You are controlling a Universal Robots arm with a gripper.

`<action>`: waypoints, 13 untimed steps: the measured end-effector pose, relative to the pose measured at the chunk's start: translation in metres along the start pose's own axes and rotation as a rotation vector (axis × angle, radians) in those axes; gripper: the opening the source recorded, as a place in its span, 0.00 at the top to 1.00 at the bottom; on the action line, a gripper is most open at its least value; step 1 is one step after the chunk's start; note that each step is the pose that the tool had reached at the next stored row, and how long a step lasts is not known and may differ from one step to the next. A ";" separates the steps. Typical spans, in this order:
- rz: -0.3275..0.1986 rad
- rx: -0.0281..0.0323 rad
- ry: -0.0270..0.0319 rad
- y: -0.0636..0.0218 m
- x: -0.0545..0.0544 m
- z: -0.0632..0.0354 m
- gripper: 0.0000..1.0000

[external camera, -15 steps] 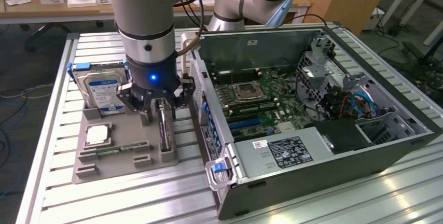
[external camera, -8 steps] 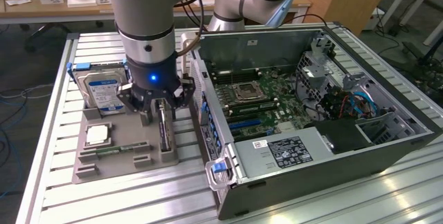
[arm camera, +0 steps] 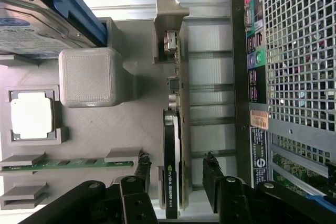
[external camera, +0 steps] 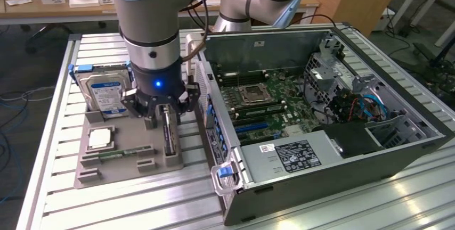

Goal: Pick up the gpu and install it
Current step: 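Pick up the gpu and move the gpu toward the slot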

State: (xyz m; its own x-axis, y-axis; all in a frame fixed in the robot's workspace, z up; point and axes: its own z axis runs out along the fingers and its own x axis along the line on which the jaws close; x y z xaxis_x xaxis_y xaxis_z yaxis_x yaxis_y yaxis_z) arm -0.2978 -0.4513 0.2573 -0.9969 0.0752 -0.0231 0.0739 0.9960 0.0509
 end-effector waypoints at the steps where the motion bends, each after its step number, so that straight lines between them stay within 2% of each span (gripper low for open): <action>1: 0.000 0.0001 0.0001 0.0000 0.000 0.0007 0.47; 13: 0.000 0.0001 0.0001 -0.0004 0.000 0.0086 0.47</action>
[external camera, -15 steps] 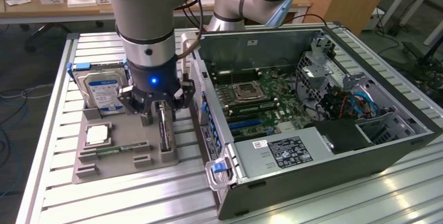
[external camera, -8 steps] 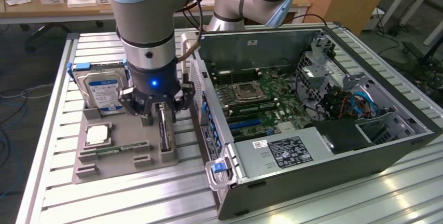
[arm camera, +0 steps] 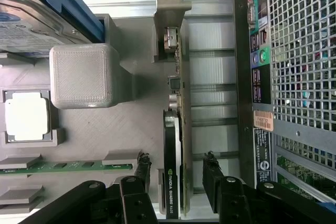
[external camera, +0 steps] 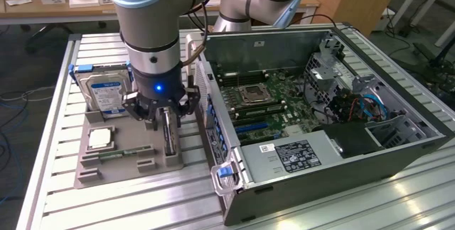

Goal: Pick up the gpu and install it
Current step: 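Pick up the gpu and move the gpu toward the slot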

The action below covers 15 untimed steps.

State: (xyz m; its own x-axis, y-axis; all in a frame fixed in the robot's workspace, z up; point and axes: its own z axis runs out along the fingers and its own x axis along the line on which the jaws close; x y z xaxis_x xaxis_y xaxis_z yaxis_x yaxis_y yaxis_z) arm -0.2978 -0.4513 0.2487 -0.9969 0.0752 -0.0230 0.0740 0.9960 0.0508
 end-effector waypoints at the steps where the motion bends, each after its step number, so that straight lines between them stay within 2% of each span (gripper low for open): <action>1: 0.000 0.0000 0.0000 0.0000 0.000 0.0009 0.47; 15: 0.000 0.0001 0.0002 -0.0003 0.000 0.0061 0.47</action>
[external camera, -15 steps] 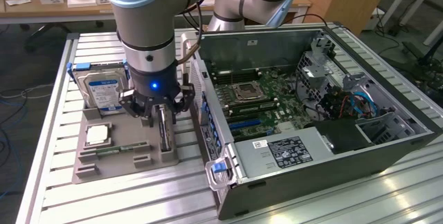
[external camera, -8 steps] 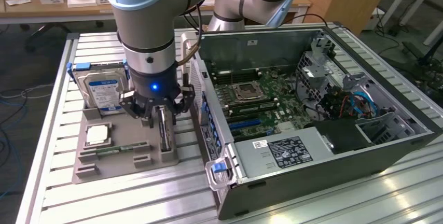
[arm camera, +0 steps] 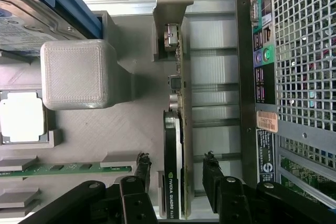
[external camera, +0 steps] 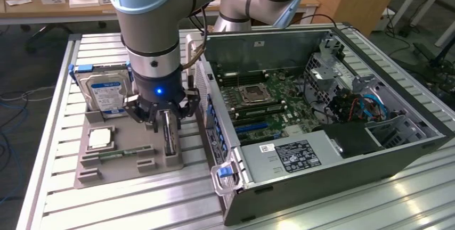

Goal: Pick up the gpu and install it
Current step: 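Pick up the gpu and move the gpu toward the slot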

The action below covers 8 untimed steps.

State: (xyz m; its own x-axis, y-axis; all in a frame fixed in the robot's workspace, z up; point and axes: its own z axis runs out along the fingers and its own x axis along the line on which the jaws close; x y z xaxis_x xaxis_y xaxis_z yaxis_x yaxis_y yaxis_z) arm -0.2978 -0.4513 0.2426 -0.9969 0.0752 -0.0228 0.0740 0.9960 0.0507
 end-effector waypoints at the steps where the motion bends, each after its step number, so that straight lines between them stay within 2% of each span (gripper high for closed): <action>1: 0.000 0.0000 0.0000 0.0000 0.000 0.0000 0.47; 8: 0.000 -0.0001 -0.0002 0.0000 0.000 0.0001 0.47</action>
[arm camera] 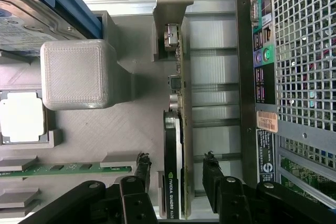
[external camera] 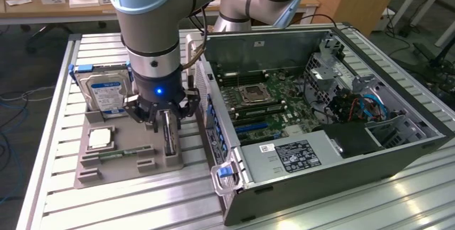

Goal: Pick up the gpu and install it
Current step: 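Pick up the gpu and move the gpu toward the slot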

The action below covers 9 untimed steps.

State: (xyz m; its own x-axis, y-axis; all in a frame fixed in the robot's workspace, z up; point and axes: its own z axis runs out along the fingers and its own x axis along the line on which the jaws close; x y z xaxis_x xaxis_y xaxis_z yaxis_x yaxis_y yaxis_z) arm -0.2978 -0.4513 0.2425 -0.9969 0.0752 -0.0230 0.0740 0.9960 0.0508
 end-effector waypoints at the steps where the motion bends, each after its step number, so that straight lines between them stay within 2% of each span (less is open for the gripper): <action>1: 0.000 0.0000 0.0000 0.0000 0.000 0.0000 0.47; 9: 0.000 -0.0001 -0.0001 -0.0002 0.000 0.0034 0.47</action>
State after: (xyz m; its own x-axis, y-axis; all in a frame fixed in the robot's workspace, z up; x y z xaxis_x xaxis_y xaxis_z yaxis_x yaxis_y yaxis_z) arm -0.2980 -0.4513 0.2391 -0.9969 0.0752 -0.0231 0.0740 0.9960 0.0509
